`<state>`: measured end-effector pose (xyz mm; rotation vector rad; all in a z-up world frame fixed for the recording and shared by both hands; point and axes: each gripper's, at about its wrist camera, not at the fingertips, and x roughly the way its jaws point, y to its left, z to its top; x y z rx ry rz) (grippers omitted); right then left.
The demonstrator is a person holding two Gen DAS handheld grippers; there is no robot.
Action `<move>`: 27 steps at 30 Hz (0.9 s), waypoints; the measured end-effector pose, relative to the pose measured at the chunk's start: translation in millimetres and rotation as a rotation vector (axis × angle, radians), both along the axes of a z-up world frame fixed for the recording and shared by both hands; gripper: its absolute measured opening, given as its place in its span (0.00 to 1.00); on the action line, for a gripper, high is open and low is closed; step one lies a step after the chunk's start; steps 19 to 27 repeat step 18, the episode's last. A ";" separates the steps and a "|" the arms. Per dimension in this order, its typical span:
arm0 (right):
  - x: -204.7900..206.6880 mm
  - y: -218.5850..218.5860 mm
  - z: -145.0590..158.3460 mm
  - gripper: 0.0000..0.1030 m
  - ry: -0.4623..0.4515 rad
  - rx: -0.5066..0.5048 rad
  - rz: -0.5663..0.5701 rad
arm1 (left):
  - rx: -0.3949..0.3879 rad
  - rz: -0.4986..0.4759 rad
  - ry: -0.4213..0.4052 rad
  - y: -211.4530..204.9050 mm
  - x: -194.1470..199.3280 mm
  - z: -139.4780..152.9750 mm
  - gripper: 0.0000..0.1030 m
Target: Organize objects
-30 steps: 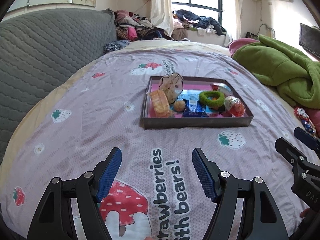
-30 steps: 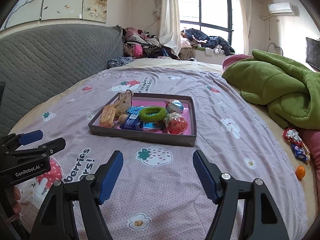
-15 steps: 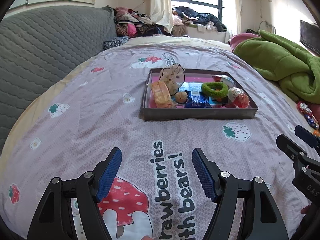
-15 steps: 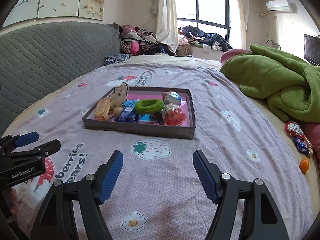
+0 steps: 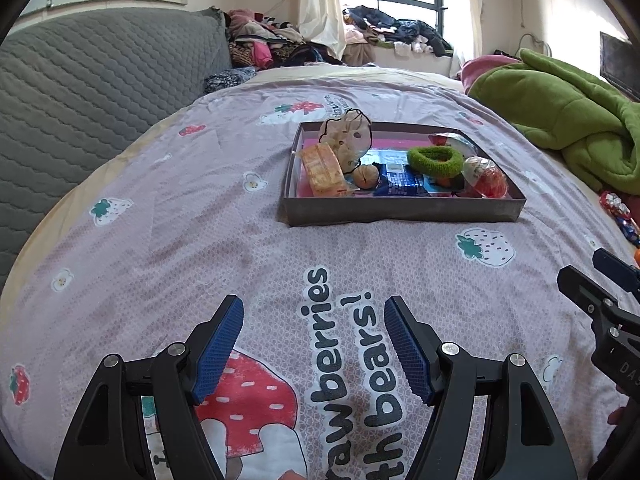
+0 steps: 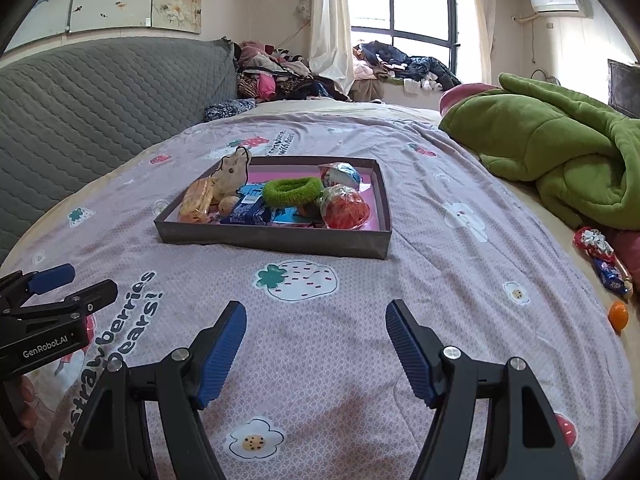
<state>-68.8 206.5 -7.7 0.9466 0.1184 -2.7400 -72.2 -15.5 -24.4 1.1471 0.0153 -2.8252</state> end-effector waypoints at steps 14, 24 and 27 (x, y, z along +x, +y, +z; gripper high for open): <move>-1.0 1.2 -8.6 0.70 -0.008 -0.003 -0.015 | 0.015 -0.001 0.012 -3.6 -0.9 -6.3 0.72; -2.0 -0.7 -10.4 0.70 -0.011 0.003 -0.012 | 0.009 -0.013 0.016 -2.5 -1.5 -6.4 0.72; -2.0 -0.7 -10.4 0.70 -0.011 0.003 -0.012 | 0.009 -0.013 0.016 -2.5 -1.5 -6.4 0.72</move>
